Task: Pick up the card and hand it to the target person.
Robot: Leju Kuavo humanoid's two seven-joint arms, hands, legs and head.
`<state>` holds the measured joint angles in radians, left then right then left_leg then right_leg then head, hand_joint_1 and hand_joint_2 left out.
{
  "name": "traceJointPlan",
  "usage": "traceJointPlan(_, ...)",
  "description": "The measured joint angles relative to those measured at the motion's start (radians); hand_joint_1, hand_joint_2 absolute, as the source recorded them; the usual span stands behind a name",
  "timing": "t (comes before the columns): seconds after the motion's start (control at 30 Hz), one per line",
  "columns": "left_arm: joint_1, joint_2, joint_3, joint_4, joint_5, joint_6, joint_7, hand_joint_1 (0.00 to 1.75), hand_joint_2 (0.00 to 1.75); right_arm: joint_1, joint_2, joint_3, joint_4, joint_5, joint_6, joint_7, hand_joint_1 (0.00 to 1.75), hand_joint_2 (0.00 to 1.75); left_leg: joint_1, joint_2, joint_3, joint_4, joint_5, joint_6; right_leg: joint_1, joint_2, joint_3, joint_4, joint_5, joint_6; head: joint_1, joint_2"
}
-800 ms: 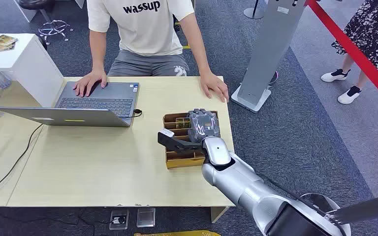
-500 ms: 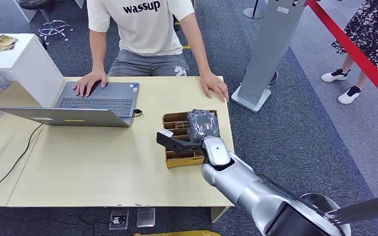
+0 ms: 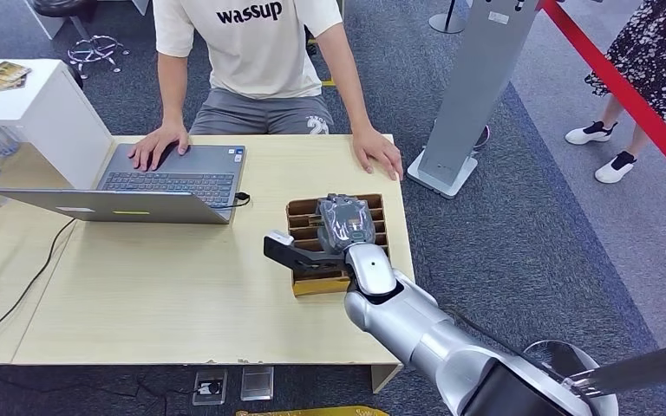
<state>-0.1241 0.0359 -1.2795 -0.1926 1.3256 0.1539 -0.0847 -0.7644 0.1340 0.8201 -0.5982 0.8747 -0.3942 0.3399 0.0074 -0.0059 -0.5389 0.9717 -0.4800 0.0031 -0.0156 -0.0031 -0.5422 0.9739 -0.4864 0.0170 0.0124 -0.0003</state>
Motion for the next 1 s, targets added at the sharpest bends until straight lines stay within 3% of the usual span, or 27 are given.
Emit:
traceJointPlan(0.3,0.001,0.000,0.000,0.000,0.003,0.001,0.001,0.00,0.00,0.000,0.012,0.010,0.001,-0.006,-0.001,-0.010,1.40,1.75,0.000,0.000,0.000,0.000,0.000,0.000,0.000,0.000,0.000,0.000,0.000,0.000,0.000,0.000)
traceJointPlan(1.0,0.001,0.000,0.000,0.000,-0.002,-0.005,-0.033,0.00,0.00,-0.010,0.017,0.016,0.011,-0.050,-0.004,-0.028,1.54,1.75,0.000,0.000,0.000,0.000,0.000,0.000,0.000,0.000,0.000,0.000,0.000,0.000,0.000,0.000)
